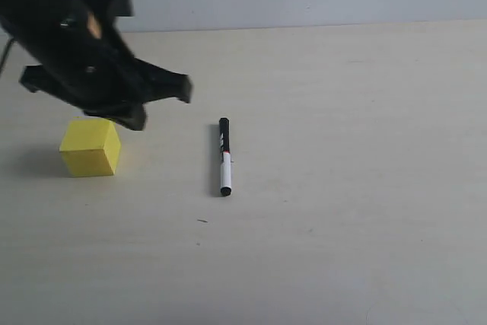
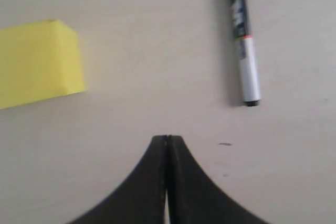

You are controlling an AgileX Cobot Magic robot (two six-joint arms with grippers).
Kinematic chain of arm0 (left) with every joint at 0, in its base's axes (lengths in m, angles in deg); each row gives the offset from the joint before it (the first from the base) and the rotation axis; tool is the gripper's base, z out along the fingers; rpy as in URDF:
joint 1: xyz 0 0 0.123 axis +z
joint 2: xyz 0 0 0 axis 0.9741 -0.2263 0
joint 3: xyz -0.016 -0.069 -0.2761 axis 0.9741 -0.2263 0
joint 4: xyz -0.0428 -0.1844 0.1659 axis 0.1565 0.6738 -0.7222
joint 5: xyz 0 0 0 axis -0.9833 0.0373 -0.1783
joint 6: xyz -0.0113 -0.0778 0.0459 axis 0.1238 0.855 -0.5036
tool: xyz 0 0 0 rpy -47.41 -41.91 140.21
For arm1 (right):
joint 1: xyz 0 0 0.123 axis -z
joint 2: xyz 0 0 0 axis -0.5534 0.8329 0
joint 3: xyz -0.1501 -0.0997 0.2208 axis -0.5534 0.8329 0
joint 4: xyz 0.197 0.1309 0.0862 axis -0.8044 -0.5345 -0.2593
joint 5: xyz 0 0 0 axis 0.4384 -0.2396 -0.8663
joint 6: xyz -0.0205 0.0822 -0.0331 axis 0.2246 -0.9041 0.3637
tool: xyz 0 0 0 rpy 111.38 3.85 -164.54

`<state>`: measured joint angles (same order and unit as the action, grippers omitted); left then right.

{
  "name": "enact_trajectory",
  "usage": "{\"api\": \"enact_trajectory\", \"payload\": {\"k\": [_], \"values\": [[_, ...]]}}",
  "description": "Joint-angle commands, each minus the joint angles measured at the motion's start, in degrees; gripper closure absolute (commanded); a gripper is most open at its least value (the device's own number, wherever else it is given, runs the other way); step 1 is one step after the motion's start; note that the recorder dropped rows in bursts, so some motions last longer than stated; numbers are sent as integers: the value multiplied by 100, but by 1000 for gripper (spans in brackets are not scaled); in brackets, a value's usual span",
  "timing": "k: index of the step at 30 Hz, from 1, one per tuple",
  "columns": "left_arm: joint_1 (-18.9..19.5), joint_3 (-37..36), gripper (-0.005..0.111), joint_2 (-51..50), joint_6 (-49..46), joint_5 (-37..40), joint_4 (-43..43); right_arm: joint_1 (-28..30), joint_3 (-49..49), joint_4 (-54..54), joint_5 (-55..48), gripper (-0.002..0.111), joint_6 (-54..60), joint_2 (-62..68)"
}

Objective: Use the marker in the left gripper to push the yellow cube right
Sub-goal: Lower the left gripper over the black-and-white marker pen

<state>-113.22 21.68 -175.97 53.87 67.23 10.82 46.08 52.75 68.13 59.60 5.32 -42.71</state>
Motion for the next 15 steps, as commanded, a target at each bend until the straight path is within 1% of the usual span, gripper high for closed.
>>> {"api": "enact_trajectory", "payload": {"k": [1, 3, 4, 6, 7, 8, 11, 12, 13, 15], "values": [[-821, 974, 107, -939, 718, 127, -217, 15, 28, 21, 38, 108, 1, -29], [-1025, 1379, 107, -1351, 1056, 116, -327, 15, 28, 21, 38, 108, 1, -29], [-1064, 1481, 107, -1485, 1056, 116, -365, 15, 28, 21, 38, 108, 1, -29], [-1129, 1697, 102, -1821, 1056, 139, -431, 15, 28, 21, 38, 108, 1, -29], [-1129, 1785, 92, -2005, 1082, 139, -448, 15, 28, 21, 38, 108, 1, -29], [-1112, 1797, 79, -2118, 1188, 71, -486, 15, 28, 21, 38, 108, 1, -29], [-1060, 1797, 59, -2264, 1308, -54, -538, 15, 28, 21, 38, 108, 1, -29], [-1046, 1797, 54, -2301, 1328, -95, -538, 15, 28, 21, 38, 108, 1, -29], [-1031, 1797, 51, -2326, 1328, -122, -538, 15, 28, 21, 38, 108, 1, -29], [-993, 1797, 50, -2420, 1328, -214, -538, 15, 28, 23, 50, 108, 1, -29]]}}
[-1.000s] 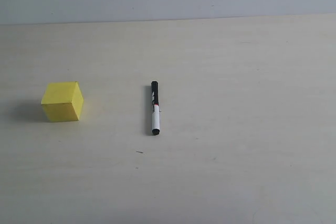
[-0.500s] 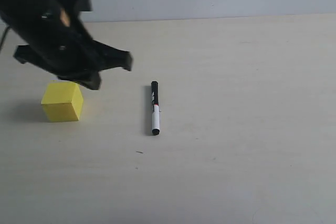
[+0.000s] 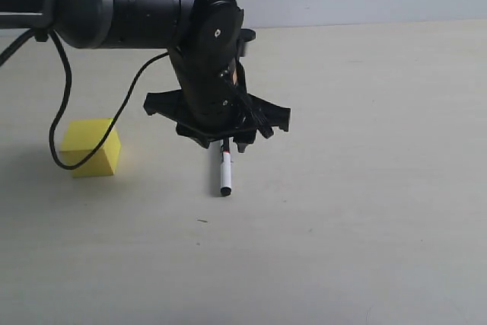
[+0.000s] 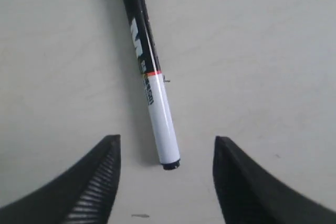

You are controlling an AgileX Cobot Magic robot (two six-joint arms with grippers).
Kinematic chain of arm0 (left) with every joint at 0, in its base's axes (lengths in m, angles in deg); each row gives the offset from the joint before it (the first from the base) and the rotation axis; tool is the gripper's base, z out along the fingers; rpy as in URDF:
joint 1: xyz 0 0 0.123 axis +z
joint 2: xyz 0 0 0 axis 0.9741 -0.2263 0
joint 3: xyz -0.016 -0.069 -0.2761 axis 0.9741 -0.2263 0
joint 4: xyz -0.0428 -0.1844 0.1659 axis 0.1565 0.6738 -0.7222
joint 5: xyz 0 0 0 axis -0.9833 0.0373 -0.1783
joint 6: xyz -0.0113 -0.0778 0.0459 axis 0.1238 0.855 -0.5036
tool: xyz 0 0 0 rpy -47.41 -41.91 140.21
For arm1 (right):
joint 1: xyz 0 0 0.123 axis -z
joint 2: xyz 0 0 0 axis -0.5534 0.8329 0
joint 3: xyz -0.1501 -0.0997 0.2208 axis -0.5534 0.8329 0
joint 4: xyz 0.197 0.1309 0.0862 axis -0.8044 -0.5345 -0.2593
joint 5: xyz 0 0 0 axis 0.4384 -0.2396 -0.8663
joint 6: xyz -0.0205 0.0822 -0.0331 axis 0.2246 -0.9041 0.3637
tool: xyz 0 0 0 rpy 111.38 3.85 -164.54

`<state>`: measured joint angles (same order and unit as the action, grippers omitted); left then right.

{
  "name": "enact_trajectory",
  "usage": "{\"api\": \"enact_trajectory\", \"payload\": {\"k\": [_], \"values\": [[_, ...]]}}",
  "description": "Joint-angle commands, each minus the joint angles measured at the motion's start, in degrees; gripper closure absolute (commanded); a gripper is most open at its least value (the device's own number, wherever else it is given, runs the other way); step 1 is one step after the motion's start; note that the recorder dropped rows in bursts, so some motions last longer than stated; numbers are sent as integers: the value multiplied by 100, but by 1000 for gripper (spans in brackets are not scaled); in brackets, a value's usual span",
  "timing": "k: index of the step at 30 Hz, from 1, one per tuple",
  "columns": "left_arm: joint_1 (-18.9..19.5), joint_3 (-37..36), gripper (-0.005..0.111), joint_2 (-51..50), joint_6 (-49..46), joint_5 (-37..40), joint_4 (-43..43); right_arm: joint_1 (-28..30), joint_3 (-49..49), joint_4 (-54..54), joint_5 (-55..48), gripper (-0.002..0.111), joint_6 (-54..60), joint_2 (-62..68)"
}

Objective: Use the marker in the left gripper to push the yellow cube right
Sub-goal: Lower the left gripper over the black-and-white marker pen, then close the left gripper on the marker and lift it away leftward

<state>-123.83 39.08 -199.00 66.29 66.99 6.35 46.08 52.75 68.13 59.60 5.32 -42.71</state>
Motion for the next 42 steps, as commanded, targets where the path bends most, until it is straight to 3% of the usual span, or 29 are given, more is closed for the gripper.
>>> {"api": "enact_trajectory", "payload": {"k": [1, 8, 25, 42], "values": [[83, 57, 50, -157, 86, -205, -103, 15, 28, 23, 50, 108, 1, -29], [118, 70, 50, -447, 207, -352, -86, 15, 28, 23, 50, 108, 1, -29], [301, 1176, 53, -1272, -269, 893, 513, 15, 28, 23, 50, 108, 1, -29], [301, 1188, 53, -1440, -245, 850, 501, 15, 28, 23, 50, 108, 1, -29]]}}
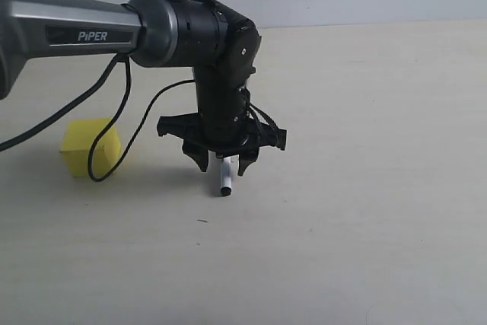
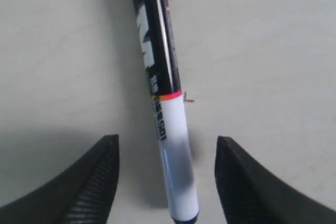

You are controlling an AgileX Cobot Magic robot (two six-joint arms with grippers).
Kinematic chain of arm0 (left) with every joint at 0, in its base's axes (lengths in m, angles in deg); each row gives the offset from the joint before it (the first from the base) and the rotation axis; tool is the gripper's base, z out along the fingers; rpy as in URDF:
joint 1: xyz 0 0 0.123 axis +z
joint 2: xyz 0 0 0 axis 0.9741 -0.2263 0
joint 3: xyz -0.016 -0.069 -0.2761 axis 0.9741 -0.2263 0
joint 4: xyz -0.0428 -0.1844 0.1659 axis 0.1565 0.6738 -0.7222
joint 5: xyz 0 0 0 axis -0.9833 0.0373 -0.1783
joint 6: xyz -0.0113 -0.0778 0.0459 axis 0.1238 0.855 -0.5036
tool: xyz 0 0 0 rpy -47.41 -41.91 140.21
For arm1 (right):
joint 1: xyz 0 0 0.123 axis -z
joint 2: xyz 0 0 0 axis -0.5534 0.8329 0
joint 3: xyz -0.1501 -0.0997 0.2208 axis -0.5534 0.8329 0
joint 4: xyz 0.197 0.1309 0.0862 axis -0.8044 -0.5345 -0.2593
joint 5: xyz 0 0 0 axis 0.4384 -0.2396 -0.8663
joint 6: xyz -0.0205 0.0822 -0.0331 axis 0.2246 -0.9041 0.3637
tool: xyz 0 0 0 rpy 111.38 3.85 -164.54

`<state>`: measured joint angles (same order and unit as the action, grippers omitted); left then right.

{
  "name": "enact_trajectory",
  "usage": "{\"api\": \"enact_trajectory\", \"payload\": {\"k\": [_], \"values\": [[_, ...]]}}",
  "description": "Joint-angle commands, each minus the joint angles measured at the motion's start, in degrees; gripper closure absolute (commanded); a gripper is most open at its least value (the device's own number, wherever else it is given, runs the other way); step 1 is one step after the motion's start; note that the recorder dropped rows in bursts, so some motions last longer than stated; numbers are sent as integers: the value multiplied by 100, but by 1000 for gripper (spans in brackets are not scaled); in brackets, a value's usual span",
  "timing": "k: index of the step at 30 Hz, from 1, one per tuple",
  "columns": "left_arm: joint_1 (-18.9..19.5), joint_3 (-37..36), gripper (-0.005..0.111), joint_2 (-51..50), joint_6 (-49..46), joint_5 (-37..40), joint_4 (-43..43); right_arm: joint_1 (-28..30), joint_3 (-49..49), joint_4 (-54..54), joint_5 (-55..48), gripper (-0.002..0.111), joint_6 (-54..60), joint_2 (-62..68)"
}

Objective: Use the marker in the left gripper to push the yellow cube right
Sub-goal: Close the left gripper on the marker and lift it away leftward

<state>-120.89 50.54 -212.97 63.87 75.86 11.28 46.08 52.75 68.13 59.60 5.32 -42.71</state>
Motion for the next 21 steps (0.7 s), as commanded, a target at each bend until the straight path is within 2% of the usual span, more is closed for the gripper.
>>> {"api": "enact_trajectory", "payload": {"k": [1, 21], "values": [[7, 42, 53, -43, -2, -81, 8, 15, 28, 23, 50, 108, 1, -29], [-3, 42, 53, -192, 125, -268, -19, 15, 28, 23, 50, 108, 1, -29]]}}
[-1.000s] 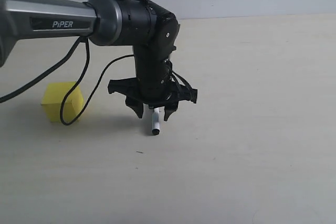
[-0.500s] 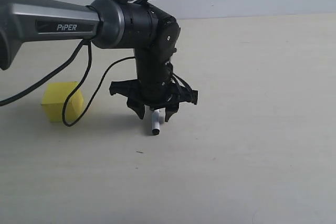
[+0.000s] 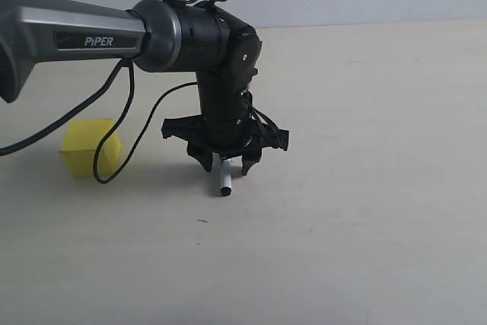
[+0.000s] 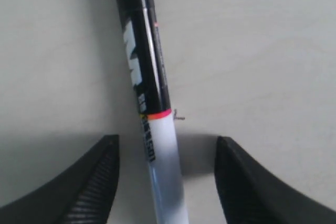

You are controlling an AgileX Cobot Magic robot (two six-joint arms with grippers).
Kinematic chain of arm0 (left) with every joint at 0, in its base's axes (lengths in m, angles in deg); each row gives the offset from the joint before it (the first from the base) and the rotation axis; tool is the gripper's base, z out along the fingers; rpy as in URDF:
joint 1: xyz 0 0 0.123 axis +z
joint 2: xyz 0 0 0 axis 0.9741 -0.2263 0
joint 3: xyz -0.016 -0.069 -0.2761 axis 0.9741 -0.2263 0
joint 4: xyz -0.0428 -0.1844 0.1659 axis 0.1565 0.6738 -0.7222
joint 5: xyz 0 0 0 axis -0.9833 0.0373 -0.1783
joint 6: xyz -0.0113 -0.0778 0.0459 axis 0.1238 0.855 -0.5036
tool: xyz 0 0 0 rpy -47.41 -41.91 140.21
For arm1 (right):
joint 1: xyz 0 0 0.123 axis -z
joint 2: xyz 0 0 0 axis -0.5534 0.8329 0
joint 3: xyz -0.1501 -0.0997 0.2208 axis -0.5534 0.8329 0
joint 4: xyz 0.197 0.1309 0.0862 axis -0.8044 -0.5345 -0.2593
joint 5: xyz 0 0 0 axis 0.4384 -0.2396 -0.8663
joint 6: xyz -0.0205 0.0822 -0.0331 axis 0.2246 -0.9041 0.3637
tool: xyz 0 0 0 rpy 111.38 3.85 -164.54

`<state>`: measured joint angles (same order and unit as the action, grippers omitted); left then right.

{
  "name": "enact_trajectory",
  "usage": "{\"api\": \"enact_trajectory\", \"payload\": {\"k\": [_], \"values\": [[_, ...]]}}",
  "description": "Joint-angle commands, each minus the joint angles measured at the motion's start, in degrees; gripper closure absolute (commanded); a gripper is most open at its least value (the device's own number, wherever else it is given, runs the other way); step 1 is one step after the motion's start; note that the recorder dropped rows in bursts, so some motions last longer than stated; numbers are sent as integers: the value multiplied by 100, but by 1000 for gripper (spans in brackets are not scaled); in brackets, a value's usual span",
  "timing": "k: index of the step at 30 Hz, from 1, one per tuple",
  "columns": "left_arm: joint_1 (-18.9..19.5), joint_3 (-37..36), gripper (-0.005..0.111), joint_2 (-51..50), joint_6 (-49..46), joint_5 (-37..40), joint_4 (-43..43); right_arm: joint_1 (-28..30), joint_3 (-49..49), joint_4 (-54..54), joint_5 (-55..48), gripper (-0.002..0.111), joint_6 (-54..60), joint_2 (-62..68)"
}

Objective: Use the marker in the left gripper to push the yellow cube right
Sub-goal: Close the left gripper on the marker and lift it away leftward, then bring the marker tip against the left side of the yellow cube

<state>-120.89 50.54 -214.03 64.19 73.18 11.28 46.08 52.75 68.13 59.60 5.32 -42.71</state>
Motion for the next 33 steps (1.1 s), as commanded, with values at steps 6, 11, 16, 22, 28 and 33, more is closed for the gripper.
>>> {"api": "enact_trajectory", "payload": {"k": [6, 11, 16, 22, 28, 33], "values": [[-3, 42, 76, -1, 45, 101, -56, 15, 28, 23, 50, 108, 1, -29], [-3, 42, 107, 323, -335, 444, -147, 15, 28, 23, 50, 108, 1, -29], [-3, 14, 107, 1625, -1365, 1322, -772, 15, 28, 23, 50, 108, 1, -29], [847, -1608, 107, 4078, -2253, 1322, -2116, 15, 28, 23, 50, 108, 1, -29], [3501, -3076, 107, 5085, -4118, 1154, -1582, 15, 28, 23, 50, 108, 1, -29], [3957, -3712, 107, 4899, -5235, 77, -1238, 15, 28, 23, 50, 108, 1, -29]]}}
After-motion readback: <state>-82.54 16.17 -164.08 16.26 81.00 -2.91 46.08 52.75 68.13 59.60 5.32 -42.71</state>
